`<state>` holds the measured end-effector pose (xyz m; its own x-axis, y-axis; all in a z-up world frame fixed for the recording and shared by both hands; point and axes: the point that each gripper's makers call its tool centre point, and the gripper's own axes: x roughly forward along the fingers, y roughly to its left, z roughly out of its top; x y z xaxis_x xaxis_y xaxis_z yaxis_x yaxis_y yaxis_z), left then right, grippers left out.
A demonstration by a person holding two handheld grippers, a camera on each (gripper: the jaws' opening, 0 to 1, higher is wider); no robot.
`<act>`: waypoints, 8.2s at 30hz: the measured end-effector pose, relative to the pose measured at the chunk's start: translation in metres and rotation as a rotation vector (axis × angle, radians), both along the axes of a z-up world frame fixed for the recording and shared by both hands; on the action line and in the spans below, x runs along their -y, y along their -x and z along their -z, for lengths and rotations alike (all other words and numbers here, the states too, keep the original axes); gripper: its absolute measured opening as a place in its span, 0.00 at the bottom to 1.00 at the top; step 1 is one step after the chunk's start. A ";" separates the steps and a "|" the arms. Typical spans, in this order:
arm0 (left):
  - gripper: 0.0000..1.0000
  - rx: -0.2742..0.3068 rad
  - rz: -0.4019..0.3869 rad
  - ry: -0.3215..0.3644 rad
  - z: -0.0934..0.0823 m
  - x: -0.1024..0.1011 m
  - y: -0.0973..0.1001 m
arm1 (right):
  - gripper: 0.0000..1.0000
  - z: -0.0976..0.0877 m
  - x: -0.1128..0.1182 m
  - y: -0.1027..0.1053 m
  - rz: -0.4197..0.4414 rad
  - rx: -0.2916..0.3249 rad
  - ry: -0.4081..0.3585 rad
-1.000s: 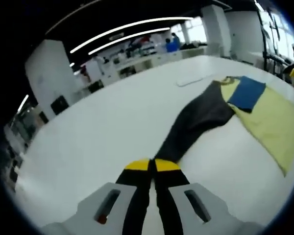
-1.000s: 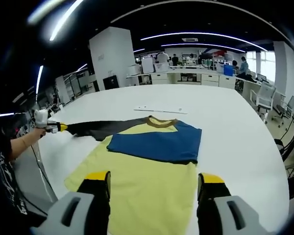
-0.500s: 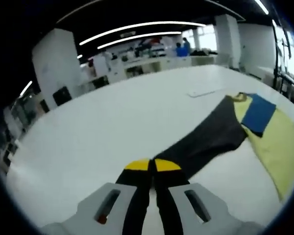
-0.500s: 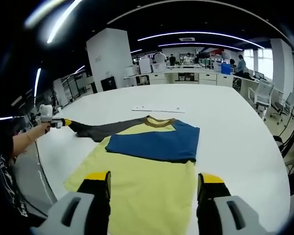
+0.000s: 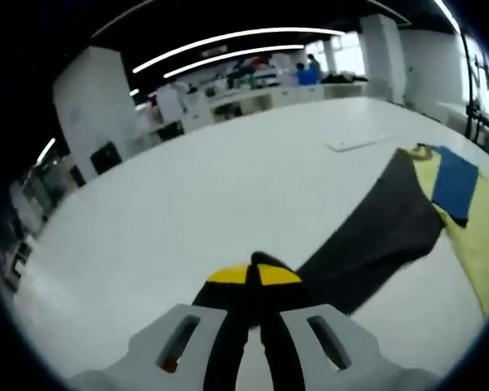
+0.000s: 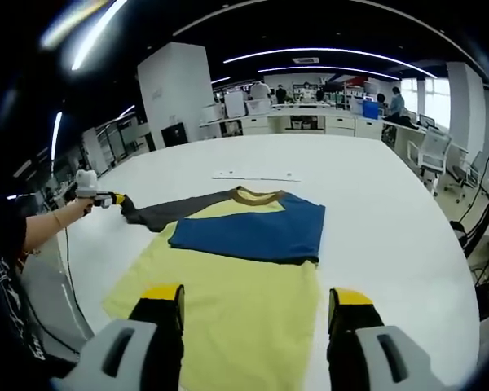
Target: Fold the garment on the visible template until the final outline fits inside the template.
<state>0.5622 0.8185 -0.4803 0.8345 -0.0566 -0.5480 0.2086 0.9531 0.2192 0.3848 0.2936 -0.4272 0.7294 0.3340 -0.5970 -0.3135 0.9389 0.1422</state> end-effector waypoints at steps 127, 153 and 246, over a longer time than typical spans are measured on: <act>0.00 -0.041 -0.093 0.271 -0.057 0.091 0.050 | 0.88 0.010 -0.043 0.024 -0.197 0.004 -0.019; 0.00 -0.007 0.075 0.365 -0.088 0.208 0.038 | 1.00 0.006 -0.028 0.041 -0.220 0.069 -0.016; 0.00 -0.140 0.685 0.304 -0.002 0.527 0.072 | 1.00 0.059 -0.007 0.064 -0.185 -0.084 0.032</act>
